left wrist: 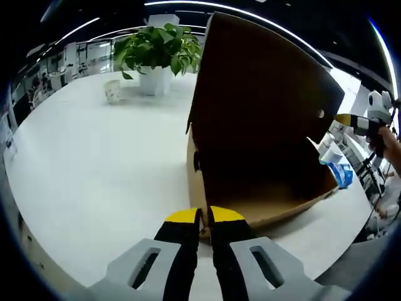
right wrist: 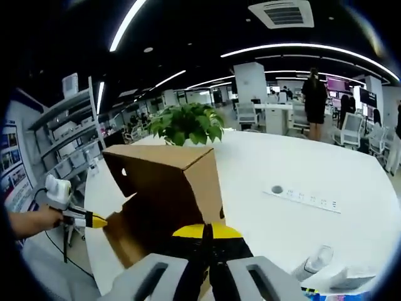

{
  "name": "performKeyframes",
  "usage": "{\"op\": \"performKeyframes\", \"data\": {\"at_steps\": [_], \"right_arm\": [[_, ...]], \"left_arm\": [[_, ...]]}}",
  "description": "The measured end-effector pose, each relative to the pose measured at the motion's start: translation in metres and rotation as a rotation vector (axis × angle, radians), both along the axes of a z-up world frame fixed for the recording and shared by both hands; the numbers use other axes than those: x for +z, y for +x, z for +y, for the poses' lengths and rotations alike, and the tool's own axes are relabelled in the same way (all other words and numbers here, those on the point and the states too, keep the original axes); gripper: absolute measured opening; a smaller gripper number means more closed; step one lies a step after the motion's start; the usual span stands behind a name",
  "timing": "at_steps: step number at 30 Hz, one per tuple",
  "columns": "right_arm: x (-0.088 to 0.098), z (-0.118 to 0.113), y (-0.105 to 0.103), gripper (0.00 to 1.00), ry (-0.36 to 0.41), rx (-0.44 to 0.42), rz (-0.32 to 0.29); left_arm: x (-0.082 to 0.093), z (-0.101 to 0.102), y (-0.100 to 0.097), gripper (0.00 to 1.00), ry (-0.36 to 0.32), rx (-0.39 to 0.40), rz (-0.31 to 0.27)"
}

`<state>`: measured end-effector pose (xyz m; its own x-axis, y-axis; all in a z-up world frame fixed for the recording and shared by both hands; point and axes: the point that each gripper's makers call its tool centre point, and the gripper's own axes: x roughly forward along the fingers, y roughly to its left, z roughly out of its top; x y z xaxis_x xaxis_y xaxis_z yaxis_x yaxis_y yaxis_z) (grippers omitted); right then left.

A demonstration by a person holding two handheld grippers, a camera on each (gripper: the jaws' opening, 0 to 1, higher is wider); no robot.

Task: Operate the shoe box by opening the lid, removing the specified soft item, and placing it in the target area until the item is outside and the box remains undamaged.

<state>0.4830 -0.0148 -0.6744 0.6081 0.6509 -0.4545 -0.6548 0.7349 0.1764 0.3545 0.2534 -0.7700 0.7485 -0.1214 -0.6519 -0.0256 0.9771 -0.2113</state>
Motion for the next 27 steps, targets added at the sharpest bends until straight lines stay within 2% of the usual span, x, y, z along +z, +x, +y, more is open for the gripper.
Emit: {"op": "performKeyframes", "data": {"at_steps": [16, 27], "right_arm": [[-0.027, -0.008, -0.023, 0.0, 0.014, -0.015, 0.01], [-0.038, -0.012, -0.031, 0.0, 0.017, -0.028, 0.008]], "left_arm": [[0.0, 0.001, 0.0, 0.04, -0.016, 0.004, -0.015], [0.0, -0.001, -0.001, 0.05, -0.009, -0.007, -0.028]]}}
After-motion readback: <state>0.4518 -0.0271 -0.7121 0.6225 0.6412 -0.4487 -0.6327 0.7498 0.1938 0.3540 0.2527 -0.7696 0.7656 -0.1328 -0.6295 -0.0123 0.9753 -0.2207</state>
